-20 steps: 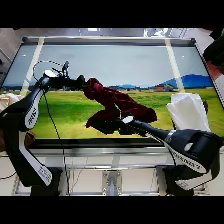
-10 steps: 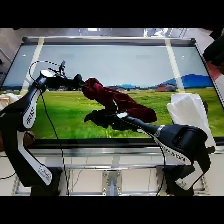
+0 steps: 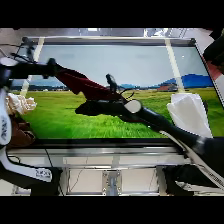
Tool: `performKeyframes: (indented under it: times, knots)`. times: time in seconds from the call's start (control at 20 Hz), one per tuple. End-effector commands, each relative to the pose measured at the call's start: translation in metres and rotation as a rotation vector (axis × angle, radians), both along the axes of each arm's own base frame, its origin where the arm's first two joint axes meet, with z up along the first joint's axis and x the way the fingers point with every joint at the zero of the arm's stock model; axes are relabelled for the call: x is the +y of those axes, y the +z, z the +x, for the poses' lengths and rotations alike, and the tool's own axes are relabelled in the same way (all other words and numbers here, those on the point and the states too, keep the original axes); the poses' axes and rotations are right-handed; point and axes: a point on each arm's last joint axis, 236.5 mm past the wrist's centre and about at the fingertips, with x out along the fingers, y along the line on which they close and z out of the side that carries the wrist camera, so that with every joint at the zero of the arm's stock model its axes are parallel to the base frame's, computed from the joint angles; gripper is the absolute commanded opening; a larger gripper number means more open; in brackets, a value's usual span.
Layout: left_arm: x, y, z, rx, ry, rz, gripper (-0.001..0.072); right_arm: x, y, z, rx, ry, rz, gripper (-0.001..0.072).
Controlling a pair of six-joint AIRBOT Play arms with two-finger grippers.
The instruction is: Fold the shirts.
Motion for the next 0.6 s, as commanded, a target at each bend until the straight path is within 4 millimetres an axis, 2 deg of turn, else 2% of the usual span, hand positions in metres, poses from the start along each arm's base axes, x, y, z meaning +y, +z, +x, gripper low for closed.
performKeyframes:
  times: [0.0,0.2,0.3,0.45,0.55]
  knots:
    - [0.046,0.096,-0.065,-0.134,0.033,0.066,0.0012,-0.064,0.096,-0.027,-0.295,-0.011,-0.074,0.0009]
    - [0.063,0.202,-0.149,-0.386,0.136,0.246,0.0012,-0.140,0.200,-0.071,-0.547,-0.118,-0.032,0.0008]
    - [0.067,0.245,-0.186,-0.519,0.224,0.369,0.0012,-0.177,0.243,-0.092,-0.652,-0.179,-0.023,0.0008]
    - [0.086,0.292,-0.231,-0.653,0.437,0.568,0.0012,-0.228,0.299,-0.115,-0.793,-0.271,-0.057,0.0008]
    - [0.097,0.315,-0.252,-0.705,0.574,0.633,0.0011,-0.257,0.330,-0.123,-0.864,-0.339,-0.093,0.0008]
